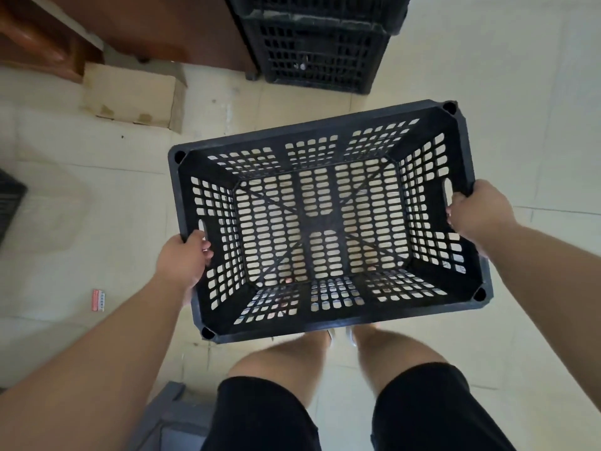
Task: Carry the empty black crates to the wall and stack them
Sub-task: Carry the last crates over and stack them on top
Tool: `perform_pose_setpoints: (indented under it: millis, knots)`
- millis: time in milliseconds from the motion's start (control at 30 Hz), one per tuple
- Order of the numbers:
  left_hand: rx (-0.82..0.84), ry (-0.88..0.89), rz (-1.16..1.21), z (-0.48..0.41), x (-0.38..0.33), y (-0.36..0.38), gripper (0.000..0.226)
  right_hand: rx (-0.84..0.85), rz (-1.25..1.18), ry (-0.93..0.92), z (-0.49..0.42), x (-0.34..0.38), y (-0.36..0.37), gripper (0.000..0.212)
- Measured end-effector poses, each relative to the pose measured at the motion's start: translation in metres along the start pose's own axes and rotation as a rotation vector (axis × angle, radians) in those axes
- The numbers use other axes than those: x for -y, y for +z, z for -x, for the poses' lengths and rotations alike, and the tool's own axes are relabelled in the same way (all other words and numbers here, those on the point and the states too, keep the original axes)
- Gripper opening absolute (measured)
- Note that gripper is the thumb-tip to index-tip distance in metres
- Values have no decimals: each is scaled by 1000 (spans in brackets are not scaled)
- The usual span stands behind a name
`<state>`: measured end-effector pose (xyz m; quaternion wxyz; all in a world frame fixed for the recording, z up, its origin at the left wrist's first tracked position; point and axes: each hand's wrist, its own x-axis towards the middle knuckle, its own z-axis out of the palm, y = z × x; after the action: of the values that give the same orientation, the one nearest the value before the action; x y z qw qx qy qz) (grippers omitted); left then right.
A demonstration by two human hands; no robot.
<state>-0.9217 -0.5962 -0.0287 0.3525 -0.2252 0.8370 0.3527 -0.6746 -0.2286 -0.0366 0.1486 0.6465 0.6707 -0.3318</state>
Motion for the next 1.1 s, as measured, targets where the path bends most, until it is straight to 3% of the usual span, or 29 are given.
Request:
perform_pose_setpoints:
  millis: [267, 567, 867, 1100]
  knots:
    - [20, 109, -153, 137, -90, -46, 27, -69, -16, 37, 112, -7, -152, 27]
    - [78, 178, -154, 274, -163, -57, 21, -181, -103, 174, 224, -42, -291, 31]
    - [252, 430, -309, 383, -237, -23, 23, -318, -250, 377, 318, -121, -369, 31]
    - [351, 605, -477, 486, -295, 42, 21, -413, -380, 473, 359, -195, -433, 31]
